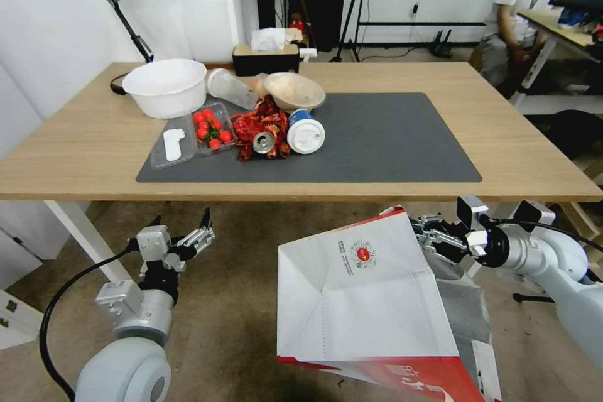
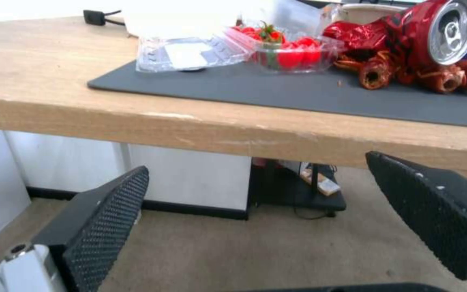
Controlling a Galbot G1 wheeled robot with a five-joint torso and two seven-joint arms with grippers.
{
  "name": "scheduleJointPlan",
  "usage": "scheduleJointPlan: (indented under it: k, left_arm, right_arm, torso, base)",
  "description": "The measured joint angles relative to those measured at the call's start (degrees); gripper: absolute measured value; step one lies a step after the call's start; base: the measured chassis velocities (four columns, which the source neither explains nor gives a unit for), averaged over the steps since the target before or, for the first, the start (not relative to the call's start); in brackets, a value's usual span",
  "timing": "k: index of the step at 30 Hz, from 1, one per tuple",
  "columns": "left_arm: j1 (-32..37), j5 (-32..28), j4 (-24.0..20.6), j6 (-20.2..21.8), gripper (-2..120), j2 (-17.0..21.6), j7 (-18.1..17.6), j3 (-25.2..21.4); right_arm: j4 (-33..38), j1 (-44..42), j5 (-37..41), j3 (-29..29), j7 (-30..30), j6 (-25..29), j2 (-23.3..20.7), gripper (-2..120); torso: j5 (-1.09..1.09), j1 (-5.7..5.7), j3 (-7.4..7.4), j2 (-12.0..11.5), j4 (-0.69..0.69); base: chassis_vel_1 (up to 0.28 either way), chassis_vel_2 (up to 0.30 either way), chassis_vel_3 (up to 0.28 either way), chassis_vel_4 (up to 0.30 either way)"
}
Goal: Pick up the food delivery bag from the floor and place it on the table.
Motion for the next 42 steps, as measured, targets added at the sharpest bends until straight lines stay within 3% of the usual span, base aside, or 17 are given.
scheduleJointPlan:
  k: [42]
  left_arm:
    - [0.0, -0.2, -0.3, 0.2, 100, 0.2, 0.1, -0.6]
  right_arm:
    - [0.9, -0.3, -0.1, 0.6, -0.3, -0.1, -0.1, 0]
  torso:
    - [0.0, 4.74, 6.28, 11.0, 0.0]
  base:
    - [0.0, 0.0, 0.0, 0.0]
